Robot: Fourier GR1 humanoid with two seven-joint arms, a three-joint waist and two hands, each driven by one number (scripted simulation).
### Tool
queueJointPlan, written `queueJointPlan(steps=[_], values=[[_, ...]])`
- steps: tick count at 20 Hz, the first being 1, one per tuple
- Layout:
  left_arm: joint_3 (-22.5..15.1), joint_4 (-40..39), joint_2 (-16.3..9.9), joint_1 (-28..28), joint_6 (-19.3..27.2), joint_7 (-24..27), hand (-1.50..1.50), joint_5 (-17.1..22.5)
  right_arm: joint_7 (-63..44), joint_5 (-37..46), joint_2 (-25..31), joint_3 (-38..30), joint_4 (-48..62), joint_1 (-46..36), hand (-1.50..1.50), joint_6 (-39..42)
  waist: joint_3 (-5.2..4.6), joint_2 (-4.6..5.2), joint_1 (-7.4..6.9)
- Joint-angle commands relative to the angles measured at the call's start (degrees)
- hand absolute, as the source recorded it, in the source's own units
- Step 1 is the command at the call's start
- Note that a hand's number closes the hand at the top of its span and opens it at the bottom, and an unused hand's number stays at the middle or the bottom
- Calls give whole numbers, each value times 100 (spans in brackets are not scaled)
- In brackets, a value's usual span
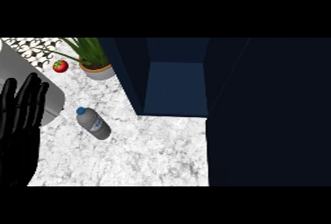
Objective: Pick up the bottled water, place it into the cabinet and close the cabinet
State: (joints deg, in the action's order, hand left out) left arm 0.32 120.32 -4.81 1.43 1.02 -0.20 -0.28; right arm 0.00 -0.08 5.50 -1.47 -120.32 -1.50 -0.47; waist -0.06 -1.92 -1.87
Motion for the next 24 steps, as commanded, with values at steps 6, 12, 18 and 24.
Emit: queueJointPlan(steps=[6,12,18,24], values=[[827,171,-388,-478,614,-1085,-150,-569,-281,264,-99,572,-1032,1049,-150,126,9,179,235],[167,579,471,-698,1754,-2401,-150,83,-1134,-542,-44,1282,-1635,1355,-150,639,11,173,245],[-86,1814,397,-683,2134,-3709,-150,-508,-1705,-519,2,1406,-2339,1569,-150,555,11,175,203],[-466,1778,395,-1214,2532,-4443,-150,-1397,-2197,102,-216,2210,-2821,1620,-150,272,10,174,224]])
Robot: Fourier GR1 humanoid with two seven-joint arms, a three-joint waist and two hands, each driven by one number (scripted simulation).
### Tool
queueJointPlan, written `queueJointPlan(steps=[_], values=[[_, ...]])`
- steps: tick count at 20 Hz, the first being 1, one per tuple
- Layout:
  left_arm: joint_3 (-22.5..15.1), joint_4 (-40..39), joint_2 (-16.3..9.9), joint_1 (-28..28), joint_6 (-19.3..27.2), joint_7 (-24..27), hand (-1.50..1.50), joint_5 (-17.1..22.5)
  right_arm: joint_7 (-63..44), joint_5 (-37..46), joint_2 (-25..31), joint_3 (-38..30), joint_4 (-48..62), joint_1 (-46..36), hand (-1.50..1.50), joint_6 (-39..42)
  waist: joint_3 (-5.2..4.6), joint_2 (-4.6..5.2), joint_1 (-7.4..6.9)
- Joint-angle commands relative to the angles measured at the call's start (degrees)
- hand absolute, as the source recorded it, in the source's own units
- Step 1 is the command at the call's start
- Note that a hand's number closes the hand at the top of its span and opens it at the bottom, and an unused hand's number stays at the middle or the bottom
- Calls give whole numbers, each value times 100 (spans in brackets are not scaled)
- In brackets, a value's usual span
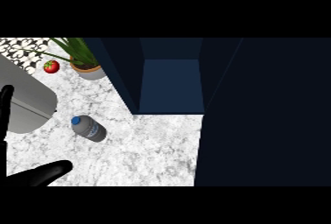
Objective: Pick up the bottled water, place it into the cabinet and close the cabinet
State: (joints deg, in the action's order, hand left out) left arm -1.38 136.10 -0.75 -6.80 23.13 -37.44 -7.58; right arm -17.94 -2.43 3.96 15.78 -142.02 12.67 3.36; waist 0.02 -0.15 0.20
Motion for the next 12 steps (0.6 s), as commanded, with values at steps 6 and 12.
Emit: queueJointPlan(steps=[6,12], values=[[-818,123,69,-167,581,-663,-150,-1026,-706,612,-220,625,-468,-349,-150,-507,-1,3,5],[-533,36,-33,-532,499,-1141,-150,-1098,-1424,288,-33,266,-986,-736,-150,-690,-2,4,4]])
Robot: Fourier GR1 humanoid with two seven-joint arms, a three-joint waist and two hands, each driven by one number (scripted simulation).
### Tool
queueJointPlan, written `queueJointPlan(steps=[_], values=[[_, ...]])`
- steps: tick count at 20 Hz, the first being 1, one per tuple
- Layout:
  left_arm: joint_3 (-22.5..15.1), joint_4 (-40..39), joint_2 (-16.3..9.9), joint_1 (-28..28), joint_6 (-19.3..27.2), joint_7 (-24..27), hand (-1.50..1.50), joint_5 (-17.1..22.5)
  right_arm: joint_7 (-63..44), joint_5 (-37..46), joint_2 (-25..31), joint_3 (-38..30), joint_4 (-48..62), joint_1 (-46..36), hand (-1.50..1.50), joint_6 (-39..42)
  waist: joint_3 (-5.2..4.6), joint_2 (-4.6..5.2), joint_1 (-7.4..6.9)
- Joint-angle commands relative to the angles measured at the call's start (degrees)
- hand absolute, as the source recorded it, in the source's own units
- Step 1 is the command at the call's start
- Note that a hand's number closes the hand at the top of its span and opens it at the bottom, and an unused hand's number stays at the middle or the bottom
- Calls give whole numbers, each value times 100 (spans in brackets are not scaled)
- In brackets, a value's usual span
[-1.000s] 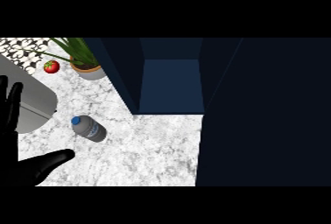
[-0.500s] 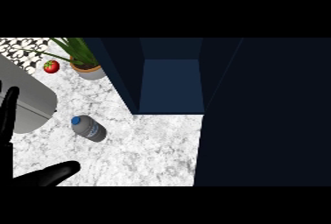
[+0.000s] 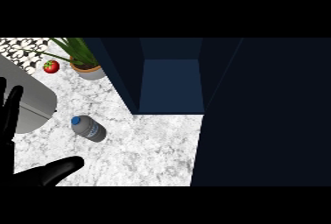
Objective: Pick up the bottled water, place it into the cabinet and close the cabinet
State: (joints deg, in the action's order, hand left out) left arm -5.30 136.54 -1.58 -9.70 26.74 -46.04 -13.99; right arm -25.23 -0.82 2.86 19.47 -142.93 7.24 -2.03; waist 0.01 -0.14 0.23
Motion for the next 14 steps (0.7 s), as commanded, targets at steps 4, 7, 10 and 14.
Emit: queueJointPlan(steps=[4,7,10,14], values=[[-113,-184,38,-44,125,-17,-150,-378,-545,76,111,-130,-896,-111,-150,-221,-1,4,12],[-226,168,52,502,47,229,-150,-273,-652,308,265,140,-1021,48,-150,-230,-3,-6,1],[200,-282,-105,204,-82,436,-150,87,-666,558,134,448,-964,-79,-150,-419,-6,1,11],[48,-629,117,299,92,842,-150,-83,-955,280,299,228,-1168,-155,-150,-411,-5,2,18]])
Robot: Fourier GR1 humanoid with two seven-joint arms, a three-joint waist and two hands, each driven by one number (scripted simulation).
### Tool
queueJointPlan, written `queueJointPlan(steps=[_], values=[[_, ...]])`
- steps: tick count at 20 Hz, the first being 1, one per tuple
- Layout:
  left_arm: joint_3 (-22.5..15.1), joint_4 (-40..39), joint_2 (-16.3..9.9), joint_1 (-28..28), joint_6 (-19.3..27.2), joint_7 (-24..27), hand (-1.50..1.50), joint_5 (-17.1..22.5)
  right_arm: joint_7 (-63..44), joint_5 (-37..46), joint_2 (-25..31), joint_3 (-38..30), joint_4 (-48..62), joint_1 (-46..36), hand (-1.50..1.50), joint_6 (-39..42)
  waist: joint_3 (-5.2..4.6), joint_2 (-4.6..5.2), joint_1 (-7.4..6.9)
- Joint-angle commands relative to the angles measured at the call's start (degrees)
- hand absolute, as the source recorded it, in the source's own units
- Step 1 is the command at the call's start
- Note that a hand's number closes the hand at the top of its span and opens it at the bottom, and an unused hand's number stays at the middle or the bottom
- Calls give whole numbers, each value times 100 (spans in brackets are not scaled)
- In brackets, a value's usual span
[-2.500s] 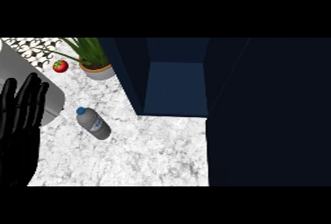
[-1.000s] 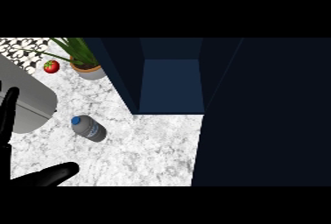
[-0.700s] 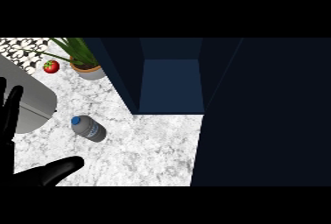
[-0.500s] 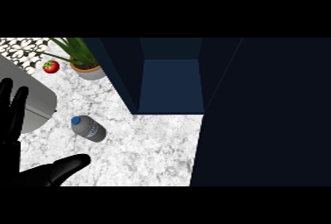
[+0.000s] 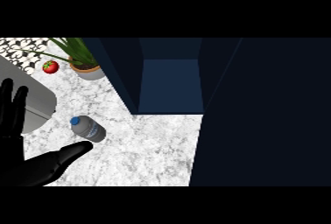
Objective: Pick up the bottled water, place it into the cabinet and close the cabinet
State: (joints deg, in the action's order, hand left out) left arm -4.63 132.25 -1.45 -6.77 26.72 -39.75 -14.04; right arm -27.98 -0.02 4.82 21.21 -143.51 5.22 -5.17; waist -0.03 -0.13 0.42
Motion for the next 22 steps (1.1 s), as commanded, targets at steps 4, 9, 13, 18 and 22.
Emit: queueJointPlan(steps=[4,9,13,18,22], values=[[616,-397,-87,113,-112,298,-150,601,-385,-86,288,-220,-1091,259,-150,61,0,2,1],[1055,-1080,-178,162,-318,945,-150,1098,-416,-76,234,-81,-842,48,-150,5,-1,8,-11],[1092,-1831,-116,281,-438,1650,-150,1152,-758,378,206,301,-1231,-10,-150,-273,-7,-2,29],[1445,-2794,-154,398,-704,2463,-150,1493,-556,284,264,231,-961,-38,-150,-281,-4,6,22],[1737,-3408,-218,515,-1108,3122,-150,1932,-628,594,196,607,-909,-159,-150,-478,-8,2,19]])
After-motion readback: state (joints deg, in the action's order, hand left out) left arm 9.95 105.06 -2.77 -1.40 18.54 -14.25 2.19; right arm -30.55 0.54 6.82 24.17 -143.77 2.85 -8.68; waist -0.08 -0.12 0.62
